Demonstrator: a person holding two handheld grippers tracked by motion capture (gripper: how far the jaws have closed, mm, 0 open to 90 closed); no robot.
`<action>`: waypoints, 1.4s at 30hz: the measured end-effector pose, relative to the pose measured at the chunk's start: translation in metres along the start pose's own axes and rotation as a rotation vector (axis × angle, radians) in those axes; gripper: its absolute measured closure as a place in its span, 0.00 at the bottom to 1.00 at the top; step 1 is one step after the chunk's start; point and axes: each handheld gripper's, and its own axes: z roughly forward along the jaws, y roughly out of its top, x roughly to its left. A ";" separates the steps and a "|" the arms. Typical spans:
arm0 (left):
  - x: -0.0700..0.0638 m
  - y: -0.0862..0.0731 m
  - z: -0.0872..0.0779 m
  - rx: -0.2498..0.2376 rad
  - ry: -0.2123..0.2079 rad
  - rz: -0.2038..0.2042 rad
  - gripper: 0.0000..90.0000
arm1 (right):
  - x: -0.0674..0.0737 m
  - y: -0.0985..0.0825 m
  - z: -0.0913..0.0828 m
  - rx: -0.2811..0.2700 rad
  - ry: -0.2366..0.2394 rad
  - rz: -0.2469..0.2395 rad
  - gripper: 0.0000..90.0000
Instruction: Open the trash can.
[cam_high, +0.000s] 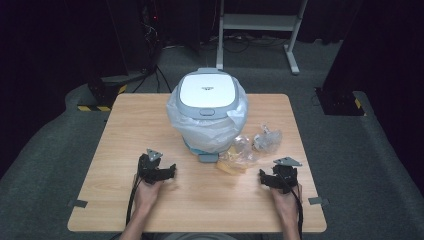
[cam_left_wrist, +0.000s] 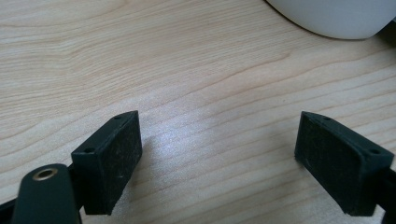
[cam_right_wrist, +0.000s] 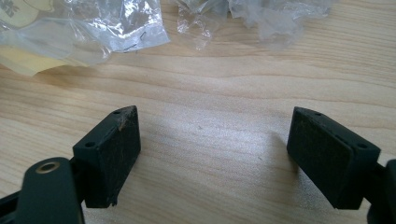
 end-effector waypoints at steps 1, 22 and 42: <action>0.000 0.000 0.000 0.000 -0.001 0.000 0.16 | 0.000 0.000 0.000 0.000 0.000 0.000 0.19; -0.003 0.005 0.002 -0.015 -0.013 -0.038 0.16 | 0.000 0.000 0.000 -0.006 0.009 -0.015 0.22; -0.021 0.021 0.000 -0.026 -0.060 -0.002 0.16 | 0.000 0.000 0.000 -0.005 0.011 -0.015 0.23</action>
